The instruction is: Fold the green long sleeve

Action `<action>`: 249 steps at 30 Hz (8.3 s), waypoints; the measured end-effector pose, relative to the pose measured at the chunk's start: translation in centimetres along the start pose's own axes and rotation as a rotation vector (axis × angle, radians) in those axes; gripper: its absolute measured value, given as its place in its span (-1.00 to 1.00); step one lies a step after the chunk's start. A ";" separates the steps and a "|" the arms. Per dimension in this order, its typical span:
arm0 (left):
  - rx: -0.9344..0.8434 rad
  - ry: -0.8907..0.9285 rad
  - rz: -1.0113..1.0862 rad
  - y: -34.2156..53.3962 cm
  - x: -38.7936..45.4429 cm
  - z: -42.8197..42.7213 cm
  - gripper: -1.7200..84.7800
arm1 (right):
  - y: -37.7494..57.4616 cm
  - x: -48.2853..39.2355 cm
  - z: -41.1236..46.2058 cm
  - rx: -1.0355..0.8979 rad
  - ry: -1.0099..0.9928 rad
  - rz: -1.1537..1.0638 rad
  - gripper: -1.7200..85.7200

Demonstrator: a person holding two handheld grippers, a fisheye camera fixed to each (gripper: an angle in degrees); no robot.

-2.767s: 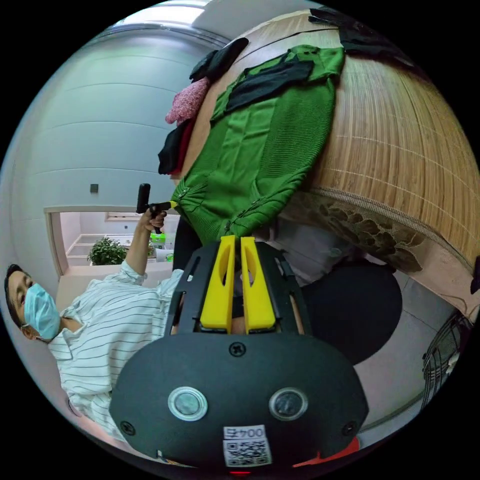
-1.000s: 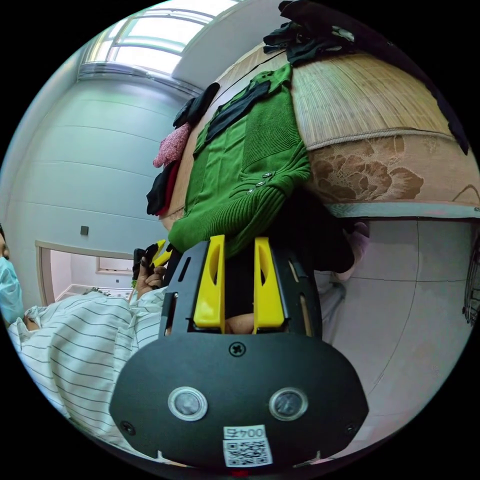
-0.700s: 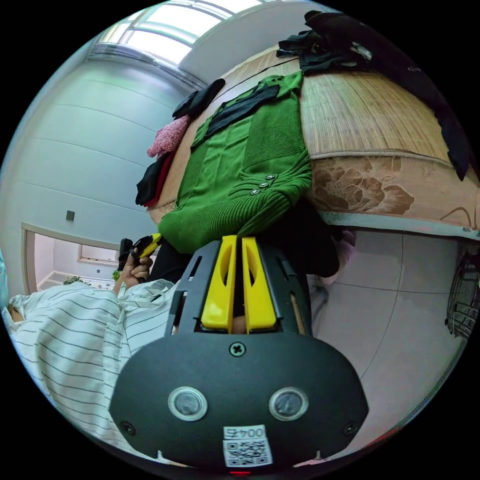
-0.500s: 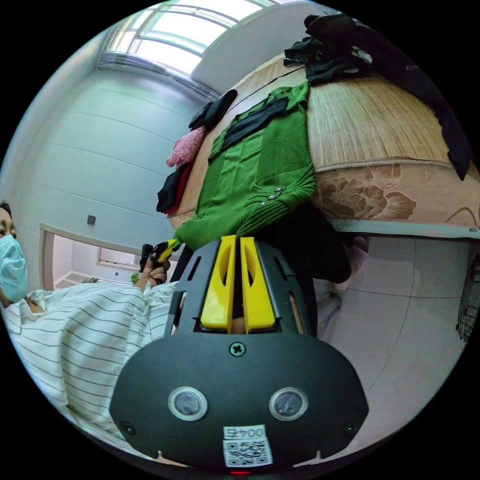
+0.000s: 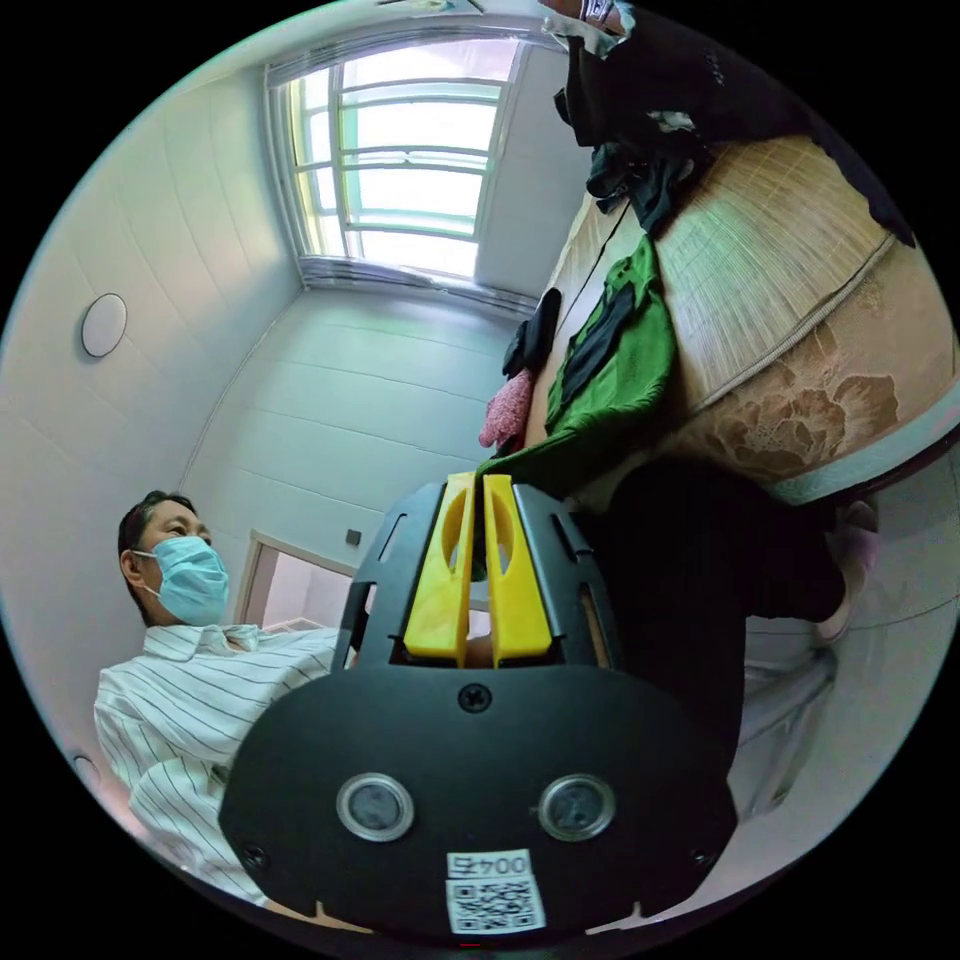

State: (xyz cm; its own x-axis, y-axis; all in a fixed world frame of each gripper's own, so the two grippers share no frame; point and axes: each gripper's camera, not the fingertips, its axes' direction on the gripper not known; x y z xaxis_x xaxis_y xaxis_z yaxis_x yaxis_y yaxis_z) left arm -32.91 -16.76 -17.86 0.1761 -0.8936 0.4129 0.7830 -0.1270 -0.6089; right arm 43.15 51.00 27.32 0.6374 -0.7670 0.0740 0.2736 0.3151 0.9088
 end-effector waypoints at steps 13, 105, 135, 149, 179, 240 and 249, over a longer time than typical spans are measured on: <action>0.016 0.064 -0.055 4.8 2.8 -4.8 -0.90 | 5.2 -0.7 -5.4 0.053 -0.075 -0.020 -0.96; -0.462 -0.830 0.634 -10.2 -39.8 19.6 -0.91 | -20.0 -3.1 29.1 -0.454 0.941 -0.557 -0.94; -0.068 -0.937 0.392 -26.1 -29.8 33.6 -0.96 | -21.9 -5.3 42.3 -0.395 1.372 -0.626 -0.94; 0.012 -0.802 0.272 -40.1 -19.6 31.1 -0.96 | -27.6 -4.5 32.1 -0.084 0.970 -0.390 -0.98; 0.434 -0.382 -0.464 -63.0 -15.3 19.0 -0.96 | -30.2 5.2 38.8 -0.168 1.178 -0.358 -0.98; 0.076 -0.486 0.005 -52.5 -47.7 -0.9 -0.95 | -26.5 13.7 29.0 -0.096 0.549 -0.114 -0.98; 0.006 -0.302 0.129 -44.5 -55.0 -4.4 -0.96 | -12.7 12.2 17.5 -0.007 0.520 -0.011 -0.97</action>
State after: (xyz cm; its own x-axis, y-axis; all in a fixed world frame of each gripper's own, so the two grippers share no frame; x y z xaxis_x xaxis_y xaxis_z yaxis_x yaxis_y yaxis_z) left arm -80.10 36.14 -16.45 0.4421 -0.7342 0.5154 0.7463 -0.0177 -0.6653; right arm 34.89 27.85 23.89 0.9078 -0.3913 -0.1508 0.2857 0.3138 0.9055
